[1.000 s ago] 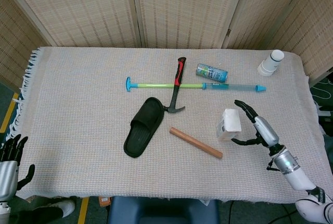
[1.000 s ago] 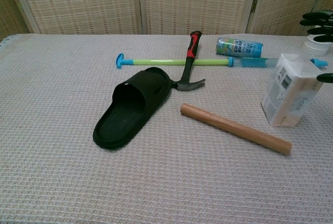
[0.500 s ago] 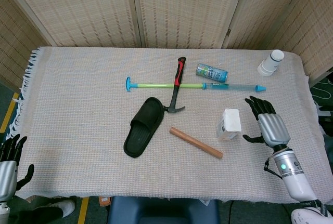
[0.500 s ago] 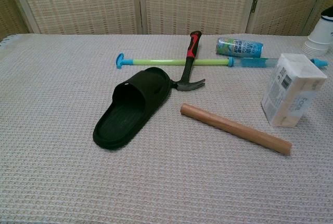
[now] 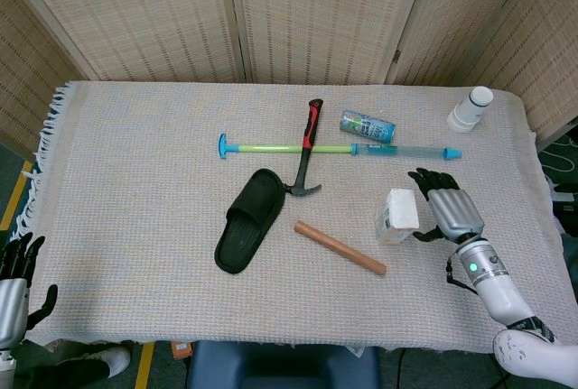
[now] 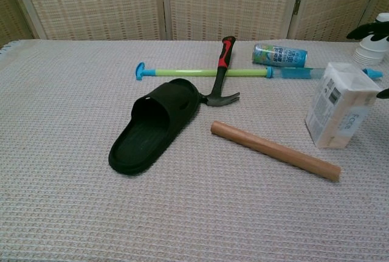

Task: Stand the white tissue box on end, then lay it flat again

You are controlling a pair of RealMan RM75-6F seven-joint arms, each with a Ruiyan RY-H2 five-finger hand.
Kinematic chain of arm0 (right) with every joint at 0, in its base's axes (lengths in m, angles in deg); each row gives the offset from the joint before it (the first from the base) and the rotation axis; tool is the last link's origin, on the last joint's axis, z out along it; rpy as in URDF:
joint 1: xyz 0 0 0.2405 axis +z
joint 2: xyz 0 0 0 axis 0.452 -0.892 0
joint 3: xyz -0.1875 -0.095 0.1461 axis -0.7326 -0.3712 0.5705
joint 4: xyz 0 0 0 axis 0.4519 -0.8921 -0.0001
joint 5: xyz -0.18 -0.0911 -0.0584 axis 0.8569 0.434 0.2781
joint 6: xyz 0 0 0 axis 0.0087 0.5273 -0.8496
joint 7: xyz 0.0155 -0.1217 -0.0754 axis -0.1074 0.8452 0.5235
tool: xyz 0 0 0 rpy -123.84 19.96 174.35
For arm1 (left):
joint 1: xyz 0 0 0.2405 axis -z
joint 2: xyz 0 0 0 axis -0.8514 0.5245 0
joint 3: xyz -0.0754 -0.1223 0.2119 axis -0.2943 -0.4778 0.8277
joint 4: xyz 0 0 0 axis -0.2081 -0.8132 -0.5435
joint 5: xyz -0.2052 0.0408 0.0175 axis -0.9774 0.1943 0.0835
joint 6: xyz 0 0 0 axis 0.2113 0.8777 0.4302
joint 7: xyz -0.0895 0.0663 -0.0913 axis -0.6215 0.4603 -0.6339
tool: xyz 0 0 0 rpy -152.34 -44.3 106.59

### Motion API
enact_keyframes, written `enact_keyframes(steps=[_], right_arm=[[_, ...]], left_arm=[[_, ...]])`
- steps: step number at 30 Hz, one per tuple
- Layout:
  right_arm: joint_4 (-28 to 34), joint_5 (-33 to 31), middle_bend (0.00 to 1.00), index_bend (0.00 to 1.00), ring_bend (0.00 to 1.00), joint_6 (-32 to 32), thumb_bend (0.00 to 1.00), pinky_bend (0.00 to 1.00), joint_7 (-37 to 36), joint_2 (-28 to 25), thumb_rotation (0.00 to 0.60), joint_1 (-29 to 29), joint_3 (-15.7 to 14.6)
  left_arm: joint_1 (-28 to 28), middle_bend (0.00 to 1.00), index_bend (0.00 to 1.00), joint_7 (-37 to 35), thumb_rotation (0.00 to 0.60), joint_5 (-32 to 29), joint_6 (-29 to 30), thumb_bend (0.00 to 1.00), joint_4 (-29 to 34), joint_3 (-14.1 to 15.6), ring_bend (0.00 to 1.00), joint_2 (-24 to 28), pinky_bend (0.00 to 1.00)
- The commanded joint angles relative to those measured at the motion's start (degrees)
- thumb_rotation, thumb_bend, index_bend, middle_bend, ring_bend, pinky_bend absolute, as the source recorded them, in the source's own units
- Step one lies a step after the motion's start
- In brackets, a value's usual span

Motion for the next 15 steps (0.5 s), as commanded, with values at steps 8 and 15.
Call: enact_keyframes(steps=[8,15], right_arm=[[-0.3,-6.1,0.10,0.01,0.00,-2.0,0.12,0.00,5.2,1.8,0.600,3.6,0.0],[0.8,-8.2,0.19,0.15,0.02,-0.9,0.12,0.00,7.5,2.2,0.600,4.7,-0.6]], left_arm=[[-0.1,0.00,0.07,-0.2,0.600,0.2,0.2,0.40,0.1,0.0,0.00,0.2,0.17],[-0.1,0.00,0.07,-0.6,0.600,0.3,0.3,0.40,0.0,0.1,0.00,0.3,0.17]])
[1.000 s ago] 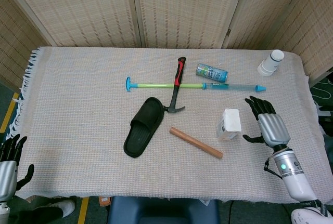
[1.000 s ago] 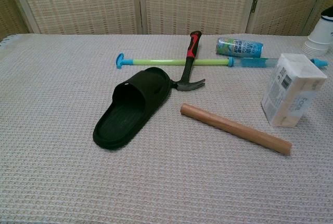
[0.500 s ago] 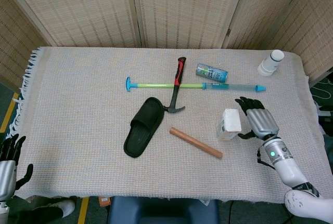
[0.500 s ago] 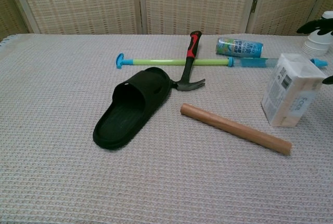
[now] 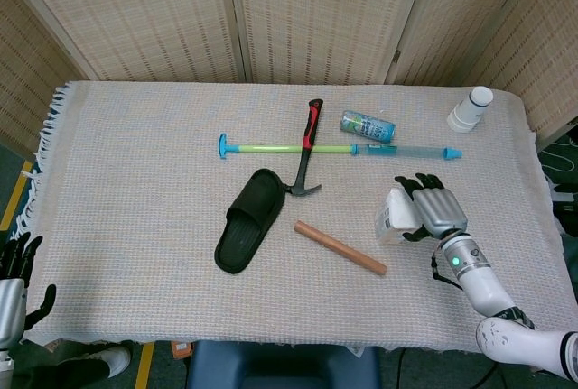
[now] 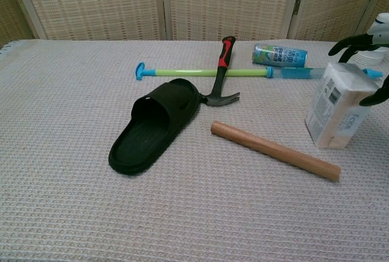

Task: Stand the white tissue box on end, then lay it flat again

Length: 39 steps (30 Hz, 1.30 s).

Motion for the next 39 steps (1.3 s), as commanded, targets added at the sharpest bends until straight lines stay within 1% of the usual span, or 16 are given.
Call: enact_keyframes(steps=[1,5,8,14,17,20,22,24,26,28,29,30,32,33,36,39], right_arm=[[0.1,-0.6,0.19,0.16,0.02,0.5,0.12,0.00,0.5,0.2,0.600,0.3,-0.2],[0.1,-1.3,0.20,0.17,0.02,0.9,0.12,0.00,0.8,0.3,0.600,0.6,-0.3],[0.1,-1.3,0.23,0.21,0.05,1.6,0.12,0.00,0.8,0.4,0.600,0.5,-0.3],[-0.5,-0.6,0.39,0.41,0.18,4.6,0.12,0.00,1.7,1.4,0.600,0.1,-0.4],[-1.2,1.5,0.46,0.51,0.25,6.5,0.12,0.00,0.6,2.1,0.600,-0.7,0.0],[-2.1,5.1,0.47,0.52,0.26,8.2,0.12,0.00,-2.7,2.6,0.600,-2.1,0.7],[-3.8,9.8,0.47,0.52,0.26,10.4,0.12,0.00,-7.7,3.7,0.600,-3.8,1.7],[-5.8,15.8,0.47,0.52,0.26,12.0,0.12,0.00,-17.3,5.0,0.600,-6.2,2.8],[-8.7,21.2,0.47,0.52,0.26,13.3,0.12,0.00,-30.4,6.8,0.600,-8.5,4.1],[-13.3,26.5,0.47,0.52,0.27,13.8,0.12,0.00,-50.2,9.2,0.600,-10.9,5.6],[-16.5,28.6,0.47,0.52,0.27,13.4,0.12,0.00,-61.9,10.5,0.600,-12.0,6.1],[-19.4,30.5,0.47,0.52,0.27,12.5,0.12,0.00,-69.7,11.3,0.600,-12.4,5.9],[-26.6,35.6,0.47,0.52,0.27,10.5,0.12,0.00,-82.2,12.7,0.600,-12.5,3.8],[-31.6,38.2,0.47,0.52,0.27,9.4,0.12,0.00,-88.4,14.1,0.600,-12.2,2.5],[-43.1,41.6,0.47,0.52,0.27,8.2,0.12,0.00,-96.9,18.8,0.600,-11.0,0.5],[-51.8,42.6,0.47,0.52,0.27,7.6,0.12,0.00,-98.7,23.2,0.600,-9.7,0.1]], left_arm=[[0.0,0.00,0.07,0.0,0.600,0.1,0.0,0.40,0.0,0.1,0.00,0.0,0.17],[-0.1,0.00,0.07,-0.1,0.600,0.2,0.1,0.40,0.0,0.1,0.00,0.0,0.17],[-0.1,0.00,0.07,-0.2,0.600,0.2,0.2,0.40,0.1,0.1,0.00,0.1,0.17],[-0.1,0.00,0.07,-0.1,0.600,0.2,0.1,0.40,0.0,0.1,0.00,0.0,0.17],[-0.1,0.00,0.07,-0.1,0.600,0.2,0.1,0.40,0.0,0.1,0.00,0.0,0.17],[-0.1,0.00,0.07,0.0,0.600,0.2,0.0,0.40,0.1,0.2,0.00,0.0,0.17],[-0.1,0.00,0.07,0.1,0.600,0.3,0.1,0.40,0.1,0.1,0.00,0.0,0.17],[-0.1,0.00,0.07,0.1,0.600,0.3,0.1,0.40,0.1,0.2,0.00,0.0,0.17],[-0.1,0.00,0.07,0.2,0.600,0.4,0.1,0.40,0.1,0.2,0.00,0.0,0.17],[-0.1,0.00,0.07,0.2,0.600,0.4,0.1,0.40,0.1,0.2,0.00,-0.1,0.17],[-0.1,0.00,0.07,0.2,0.600,0.5,0.1,0.40,0.1,0.2,0.00,-0.1,0.17],[-0.1,0.00,0.07,0.3,0.600,0.6,0.1,0.40,0.1,0.3,0.00,-0.1,0.17],[-0.1,0.00,0.07,0.5,0.600,0.6,0.1,0.40,0.2,0.3,0.00,-0.2,0.17],[-0.1,0.00,0.07,0.5,0.600,0.5,0.0,0.40,0.1,0.3,0.00,-0.2,0.17],[0.0,0.00,0.07,0.6,0.600,0.0,-0.2,0.40,0.0,0.1,0.00,-0.3,0.17],[0.2,0.00,0.07,0.8,0.600,-0.5,-0.6,0.40,-0.1,-0.1,0.00,-0.3,0.17]])
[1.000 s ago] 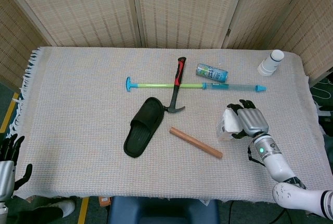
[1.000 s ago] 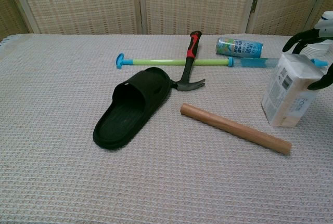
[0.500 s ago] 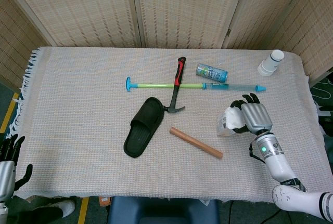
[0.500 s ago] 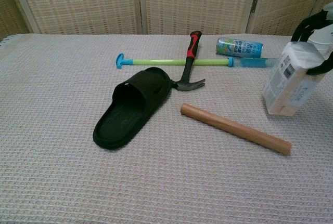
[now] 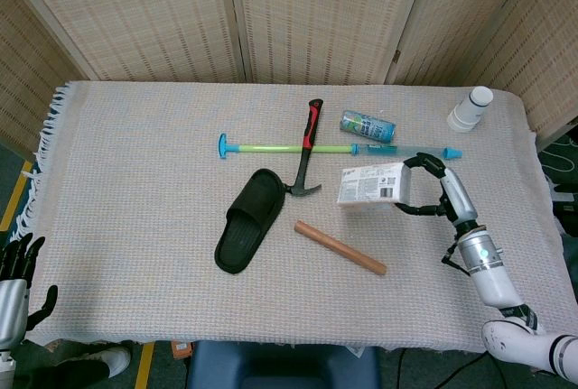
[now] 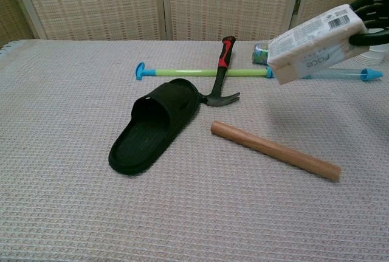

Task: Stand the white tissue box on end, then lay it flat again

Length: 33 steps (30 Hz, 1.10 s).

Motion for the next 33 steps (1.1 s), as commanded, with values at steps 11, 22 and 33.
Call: enact_keyframes(steps=[11,22,33], right_arm=[[-37.3,14.6,0.47,0.52,0.27,-3.0,0.12,0.00,-19.6,18.5,0.600,1.7,-3.8],[-39.0,14.4,0.47,0.52,0.27,-7.0,0.12,0.00,-10.7,18.9,0.600,3.2,-5.4],[-25.7,9.3,0.47,0.46,0.24,-18.0,0.12,0.00,11.8,10.4,0.600,4.4,-5.7]], left_arm=[[0.4,0.00,0.07,0.4,0.600,-0.8,-0.8,0.40,-0.4,-0.2,0.00,-0.3,0.17],[0.4,0.00,0.07,0.3,0.600,-1.0,-0.8,0.40,-0.3,-0.1,0.00,-0.2,0.17],[0.4,0.00,0.07,0.8,0.600,-0.7,-0.7,0.40,-0.1,0.0,0.00,-0.3,0.17]])
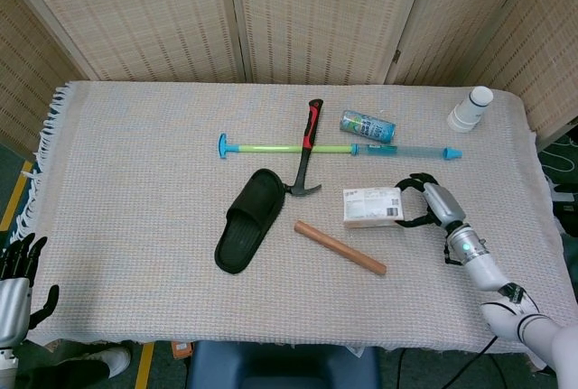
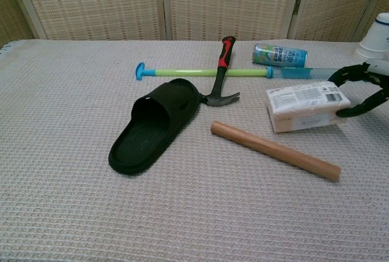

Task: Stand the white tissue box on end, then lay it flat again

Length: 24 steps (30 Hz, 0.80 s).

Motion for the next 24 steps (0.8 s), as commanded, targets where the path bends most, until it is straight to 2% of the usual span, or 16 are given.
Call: enact_keyframes(steps=[1,4,6,14,18,21,24], right_arm=[[6.5,-3.3,0.47,0.45,0.23,-4.4,0.12,0.00,7.5,-4.1,0.600,0.6,0.4],[9.2,-4.7,0.47,0.43,0.21,-5.6,0.12,0.00,10.1,-5.6,0.600,0.7,0.8],[10.3,-5.3,0.44,0.37,0.18,-6.4,0.12,0.00,11.6,-6.2,0.600,0.9,0.9],[14.4,-7.7,0.14,0.17,0.01,-9.4,0.12,0.00,17.5,-9.1,0.600,1.3,1.1],[17.1,-8.7,0.03,0.12,0.00,-9.3,0.12,0.00,19.8,-10.7,0.600,0.8,1.3],[21.4,-8.7,0.00,0.08,0.00,-7.8,0.10,0.00,20.3,-13.3,0.600,-0.3,1.3],[27.9,-7.4,0.00,0.03,0.00,-3.4,0.09,0.00,20.3,-18.0,0.600,-2.9,0.9]], left_arm=[[0.0,0.00,0.07,0.1,0.600,0.1,0.0,0.40,0.0,0.0,0.00,0.0,0.17],[0.0,0.00,0.07,0.2,0.600,0.2,0.1,0.40,0.0,0.1,0.00,-0.1,0.17],[0.0,0.00,0.07,0.2,0.600,0.2,0.1,0.40,0.0,0.1,0.00,-0.1,0.17],[0.0,0.00,0.07,0.2,0.600,0.1,0.0,0.40,-0.1,0.1,0.00,-0.1,0.17],[0.1,0.00,0.07,0.4,0.600,0.0,-0.1,0.40,-0.1,0.1,0.00,-0.1,0.17],[0.1,0.00,0.07,0.5,0.600,0.1,-0.1,0.40,0.0,0.2,0.00,-0.1,0.17],[0.0,0.00,0.07,0.5,0.600,0.0,0.0,0.40,0.0,0.2,0.00,-0.1,0.17]])
